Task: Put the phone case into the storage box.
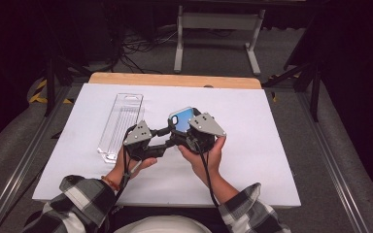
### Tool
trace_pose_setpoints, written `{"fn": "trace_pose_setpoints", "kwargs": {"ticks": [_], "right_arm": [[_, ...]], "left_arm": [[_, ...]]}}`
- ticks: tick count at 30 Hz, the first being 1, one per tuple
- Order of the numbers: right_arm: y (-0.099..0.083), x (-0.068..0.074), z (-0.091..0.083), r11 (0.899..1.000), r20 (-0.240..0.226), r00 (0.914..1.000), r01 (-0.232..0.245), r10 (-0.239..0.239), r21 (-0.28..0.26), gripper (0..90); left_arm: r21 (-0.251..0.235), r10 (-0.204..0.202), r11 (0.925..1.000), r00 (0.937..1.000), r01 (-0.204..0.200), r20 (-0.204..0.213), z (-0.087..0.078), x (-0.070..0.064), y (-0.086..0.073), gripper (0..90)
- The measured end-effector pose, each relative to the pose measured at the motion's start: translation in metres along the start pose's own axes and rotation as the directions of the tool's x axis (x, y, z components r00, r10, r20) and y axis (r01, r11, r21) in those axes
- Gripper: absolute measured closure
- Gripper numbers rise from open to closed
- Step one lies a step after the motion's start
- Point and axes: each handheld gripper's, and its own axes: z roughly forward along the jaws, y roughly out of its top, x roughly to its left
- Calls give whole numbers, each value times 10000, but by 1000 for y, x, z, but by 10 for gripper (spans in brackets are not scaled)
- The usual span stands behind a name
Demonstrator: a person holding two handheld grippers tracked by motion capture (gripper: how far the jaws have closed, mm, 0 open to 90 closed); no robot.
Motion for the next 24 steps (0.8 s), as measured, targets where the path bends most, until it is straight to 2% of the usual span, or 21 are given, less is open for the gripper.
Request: {"fn": "trace_pose_setpoints", "kwargs": {"ticks": [2,4,7,14,17,24], "right_arm": [[0,3,-1,10000,4,10000,31,-31,-9,175],[-1,5,-1,10000,1,10000,71,-71,-38,175],[-2,6,-1,9998,33,9999,141,-140,-121,175],[-2,9,-4,9989,98,9994,348,-345,-303,174],[-3,11,-4,9989,92,9993,358,-355,-295,175],[-4,13,-4,9982,109,9988,477,-473,-368,174]], "left_arm": [[-38,-24,10000,10000,24,61,1,0,0,590],[-109,-100,9999,9999,101,114,1,-1,1,652],[-143,121,9998,9999,-121,-17,0,0,1,673],[-491,-33,9988,10000,31,-45,-5,4,4,682],[-591,97,9982,9999,-105,-136,-7,5,6,681],[-618,138,9980,9997,-151,-210,-10,4,8,692]]}}
